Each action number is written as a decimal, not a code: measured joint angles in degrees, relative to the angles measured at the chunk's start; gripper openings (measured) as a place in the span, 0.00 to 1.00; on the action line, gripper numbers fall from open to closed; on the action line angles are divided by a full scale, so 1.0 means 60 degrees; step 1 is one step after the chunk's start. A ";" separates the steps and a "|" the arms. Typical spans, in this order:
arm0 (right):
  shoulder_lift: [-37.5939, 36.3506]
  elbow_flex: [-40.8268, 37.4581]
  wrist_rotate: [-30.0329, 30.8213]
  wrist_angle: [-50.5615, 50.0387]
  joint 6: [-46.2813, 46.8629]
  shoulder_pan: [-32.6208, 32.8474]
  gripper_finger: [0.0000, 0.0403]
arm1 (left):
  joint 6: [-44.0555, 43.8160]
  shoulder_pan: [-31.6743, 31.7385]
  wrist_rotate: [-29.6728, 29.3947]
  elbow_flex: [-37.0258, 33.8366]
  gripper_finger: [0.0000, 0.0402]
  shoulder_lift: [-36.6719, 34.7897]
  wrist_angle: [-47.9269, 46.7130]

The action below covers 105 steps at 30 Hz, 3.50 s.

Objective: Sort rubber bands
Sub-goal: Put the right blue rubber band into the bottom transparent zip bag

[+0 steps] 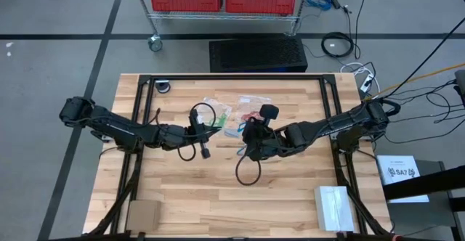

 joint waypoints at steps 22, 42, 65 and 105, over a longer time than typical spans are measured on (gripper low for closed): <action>0.0566 0.0000 -0.1602 0.0117 0.0287 0.0027 0.00 | -0.0298 0.0002 -0.0265 0.0000 0.00 0.0000 -0.0004; 0.0568 0.0000 -0.1280 0.0950 -0.0866 -0.0521 0.00 | -0.0398 0.0002 0.0062 0.0000 0.00 0.0000 -0.0085; 0.1207 -0.0001 -0.2025 0.1502 -0.1485 -0.0168 0.00 | -0.0603 0.0002 0.0055 0.0000 0.00 0.0000 -0.0080; 0.0899 0.0385 -0.4609 0.0804 -0.2038 -0.1285 0.30 | -0.0820 0.0064 0.1610 0.0000 0.00 0.0000 -0.0232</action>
